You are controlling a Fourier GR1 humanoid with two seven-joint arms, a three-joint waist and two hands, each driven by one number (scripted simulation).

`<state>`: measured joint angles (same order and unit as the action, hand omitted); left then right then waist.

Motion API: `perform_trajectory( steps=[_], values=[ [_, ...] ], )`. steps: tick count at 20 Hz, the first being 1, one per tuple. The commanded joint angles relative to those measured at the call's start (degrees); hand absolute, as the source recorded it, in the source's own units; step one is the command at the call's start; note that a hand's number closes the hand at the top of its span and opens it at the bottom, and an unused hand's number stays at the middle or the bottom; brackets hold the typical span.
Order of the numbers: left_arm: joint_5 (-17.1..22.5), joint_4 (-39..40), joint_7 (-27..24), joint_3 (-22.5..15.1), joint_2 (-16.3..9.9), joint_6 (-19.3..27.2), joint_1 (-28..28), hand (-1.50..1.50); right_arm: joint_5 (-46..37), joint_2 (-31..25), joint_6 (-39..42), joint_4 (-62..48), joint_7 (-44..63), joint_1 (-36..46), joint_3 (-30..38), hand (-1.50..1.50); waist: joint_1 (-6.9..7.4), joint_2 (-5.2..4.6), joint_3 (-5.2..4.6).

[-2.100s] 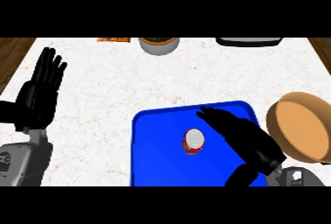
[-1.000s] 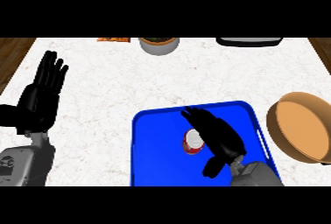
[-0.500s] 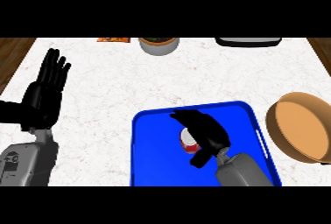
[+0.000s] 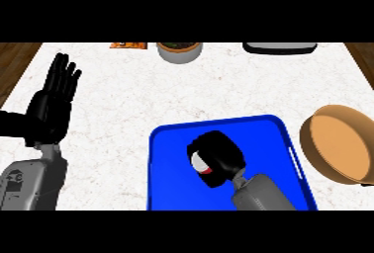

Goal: Pick the can from the tray and place it in the pot

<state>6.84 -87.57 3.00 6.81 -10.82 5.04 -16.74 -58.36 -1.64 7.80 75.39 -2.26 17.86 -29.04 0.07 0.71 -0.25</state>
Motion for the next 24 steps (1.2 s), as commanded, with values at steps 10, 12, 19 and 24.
perform_trajectory(
  steps=[10,12,19,24],
  values=[
    [0.75,-1.99,3.0,0.61,-0.8,-0.98,-0.86,0.0,-6.06,1.55,-0.77,11.39,20.34,2.28,0.98,1.5,0.69,-0.54,0.24],
    [-0.54,1.08,-0.21,-0.43,0.88,-0.35,-1.18,0.0,-6.41,1.58,-5.03,6.16,29.54,6.42,6.38,1.5,1.48,-1.22,0.18],
    [-0.74,0.37,0.59,-2.62,1.82,-1.17,-1.92,0.0,-14.81,1.63,-9.17,0.85,57.86,20.93,15.82,1.5,3.89,-1.12,-0.05],
    [-1.1,0.89,0.58,-1.92,1.29,-0.65,-2.24,0.0,-26.42,1.64,-8.08,-4.82,75.3,33.83,17.45,1.5,4.17,-1.0,-0.05]
  ],
)
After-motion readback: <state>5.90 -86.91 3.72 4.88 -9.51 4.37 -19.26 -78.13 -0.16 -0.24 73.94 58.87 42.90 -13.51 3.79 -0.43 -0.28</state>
